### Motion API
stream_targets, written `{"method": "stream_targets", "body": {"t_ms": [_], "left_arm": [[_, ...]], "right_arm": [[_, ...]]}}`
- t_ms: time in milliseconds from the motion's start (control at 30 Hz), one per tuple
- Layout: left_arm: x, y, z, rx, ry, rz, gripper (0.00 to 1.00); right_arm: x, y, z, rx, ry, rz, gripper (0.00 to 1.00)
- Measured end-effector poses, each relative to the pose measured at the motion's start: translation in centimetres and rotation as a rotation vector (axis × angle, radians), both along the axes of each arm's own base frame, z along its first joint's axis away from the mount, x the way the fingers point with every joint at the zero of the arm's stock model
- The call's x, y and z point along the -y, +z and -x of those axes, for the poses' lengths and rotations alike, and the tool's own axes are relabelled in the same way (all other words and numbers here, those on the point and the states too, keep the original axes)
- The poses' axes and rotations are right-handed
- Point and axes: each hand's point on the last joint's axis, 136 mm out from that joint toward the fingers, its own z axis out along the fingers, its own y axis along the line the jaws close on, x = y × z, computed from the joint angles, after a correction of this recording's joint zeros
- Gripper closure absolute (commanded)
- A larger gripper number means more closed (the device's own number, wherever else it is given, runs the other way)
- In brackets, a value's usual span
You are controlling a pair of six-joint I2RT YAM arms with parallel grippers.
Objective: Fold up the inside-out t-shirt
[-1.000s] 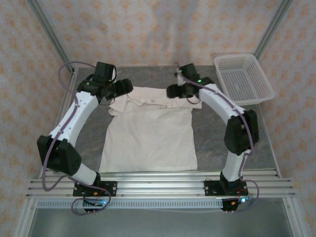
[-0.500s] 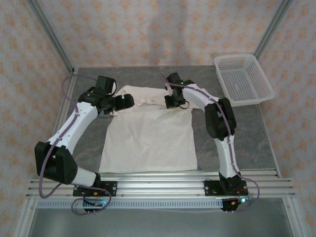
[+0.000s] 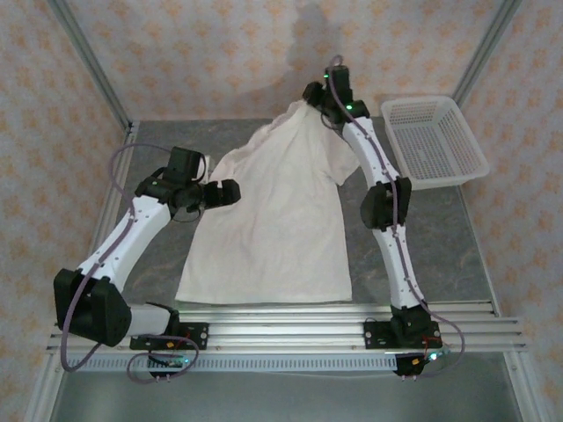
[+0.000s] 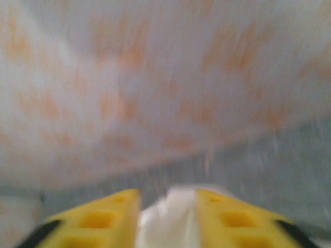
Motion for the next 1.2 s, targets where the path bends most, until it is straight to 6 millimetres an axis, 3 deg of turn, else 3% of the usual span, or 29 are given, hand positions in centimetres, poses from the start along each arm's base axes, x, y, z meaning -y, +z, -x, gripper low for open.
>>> {"method": "stream_targets", "body": {"t_ms": [100, 167, 233, 367, 467, 600, 733, 800, 833, 933, 1100, 1200], "left_arm": [[-0.4, -1.3, -0.4, -0.037, 0.015, -0.032, 0.08], [-0.7, -2.0, -1.2, -0.063, 0.031, -0.062, 0.08], [-1.1, -2.4, -2.8, -0.082, 0.050, -0.099, 0.08], [-2.1, -3.6, -8.3, -0.091, 0.113, -0.203, 0.11], [-3.0, -4.9, -12.7, -0.098, 0.154, -0.274, 0.31], [-3.7, -8.4, -17.6, -0.130, 0.180, -0.313, 0.41], [-3.8, -12.2, -18.6, -0.205, 0.157, -0.289, 0.44], [-3.6, -13.4, -18.6, -0.234, 0.140, -0.270, 0.53], [-3.8, -13.8, -18.5, -0.247, 0.135, -0.268, 0.61], [-4.0, -14.1, -18.1, -0.266, 0.125, -0.265, 1.00], [-4.4, -13.4, -18.2, -0.263, 0.120, -0.276, 1.00], [-5.9, -11.4, -19.0, -0.241, 0.153, -0.314, 0.96]], "right_arm": [[4.3, -3.5, -2.1, -0.063, -0.062, -0.101, 0.01], [6.3, -5.9, -2.0, -0.139, -0.066, -0.103, 0.01], [6.6, -7.2, -0.9, -0.204, -0.042, -0.081, 0.01], [4.9, -7.2, 4.6, -0.357, 0.055, 0.028, 0.01], [3.6, -4.4, 10.4, -0.401, 0.123, 0.091, 0.01], [4.3, 0.1, 18.0, -0.369, 0.152, 0.114, 0.01], [6.3, 1.6, 21.8, -0.336, 0.124, 0.121, 0.01], [6.7, 0.8, 22.4, -0.350, 0.116, 0.125, 0.01], [6.8, 0.1, 22.6, -0.366, 0.114, 0.129, 0.01], [6.9, -2.6, 23.1, -0.429, 0.117, 0.138, 0.01], [6.8, -4.6, 23.0, -0.474, 0.118, 0.143, 0.01], [6.8, -4.5, 23.0, -0.474, 0.119, 0.139, 0.01]]}}
